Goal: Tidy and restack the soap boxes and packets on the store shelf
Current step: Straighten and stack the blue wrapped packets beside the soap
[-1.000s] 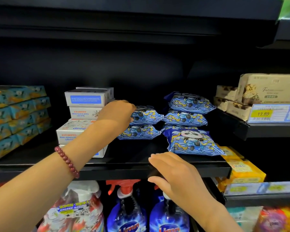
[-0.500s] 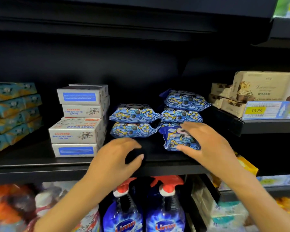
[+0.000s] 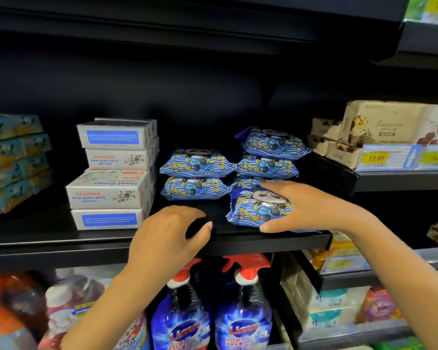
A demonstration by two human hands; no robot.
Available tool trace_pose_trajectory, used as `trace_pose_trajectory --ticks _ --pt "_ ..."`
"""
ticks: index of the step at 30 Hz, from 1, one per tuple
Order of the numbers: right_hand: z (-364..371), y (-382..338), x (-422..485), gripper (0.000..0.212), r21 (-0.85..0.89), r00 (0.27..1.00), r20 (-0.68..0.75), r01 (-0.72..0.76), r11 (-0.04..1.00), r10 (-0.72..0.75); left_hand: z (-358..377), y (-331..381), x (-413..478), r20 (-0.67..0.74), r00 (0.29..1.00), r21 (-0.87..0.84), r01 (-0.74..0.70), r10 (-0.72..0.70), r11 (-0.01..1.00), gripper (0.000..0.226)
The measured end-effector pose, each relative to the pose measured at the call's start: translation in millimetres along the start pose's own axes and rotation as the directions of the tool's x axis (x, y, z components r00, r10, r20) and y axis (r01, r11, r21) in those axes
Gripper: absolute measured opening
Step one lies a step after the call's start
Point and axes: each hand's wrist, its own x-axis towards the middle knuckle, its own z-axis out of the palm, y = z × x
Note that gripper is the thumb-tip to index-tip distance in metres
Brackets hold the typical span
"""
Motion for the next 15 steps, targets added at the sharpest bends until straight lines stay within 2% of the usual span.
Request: trace_pose_trajectory --ticks 2,4,5,6,8,10,12,13,15 --pt "-1 -3 1 0.096 0.016 0.999 -0.041 0.003 1.000 -0.003 -1 -2 1 -0.028 0.997 -0.133 0.070 -0.074 0.989 0.037" --pt "0 -10 -3 0.096 -0.131 0.979 -0.194 0.029 0.991 -0.054 -3 0 3 -0.034 0.987 -0.410 0.131 -0.158 0.903 0.041" --pt "2 -15 -6 0.096 -0.229 0.935 -0.330 0.053 0.972 -0.128 -6 2 5 -0.023 0.980 -0.534 0.156 -0.199 0.831 0.045" --pt "5 -19 -9 0.095 -0.303 0.862 -0.459 0.075 0.950 -0.215 -9 6 8 -0.005 0.974 -0.623 0.175 -0.228 0.763 0.053" --pt "7 -30 -15 0.088 -0.387 0.678 -0.643 0.113 0.915 -0.356 -17 13 17 0.065 0.972 -0.707 0.205 -0.227 0.676 0.063" --pt "6 -42 -18 0.079 -0.462 0.547 -0.694 0.160 0.872 -0.468 -25 21 26 0.159 0.976 -0.775 0.216 -0.147 0.594 0.051" --pt "4 -54 -19 0.070 -0.544 0.467 -0.683 0.189 0.818 -0.562 -32 32 30 0.130 0.991 -0.837 0.125 -0.029 0.532 0.025" --pt "4 -58 -20 0.069 -0.574 0.457 -0.665 0.194 0.795 -0.591 -34 35 31 0.083 0.997 -0.850 0.073 -0.004 0.522 0.023" --pt "3 -61 -25 0.081 -0.588 0.510 -0.603 0.235 0.774 -0.613 -34 38 29 -0.004 1.000 -0.849 0.006 -0.018 0.528 0.024"
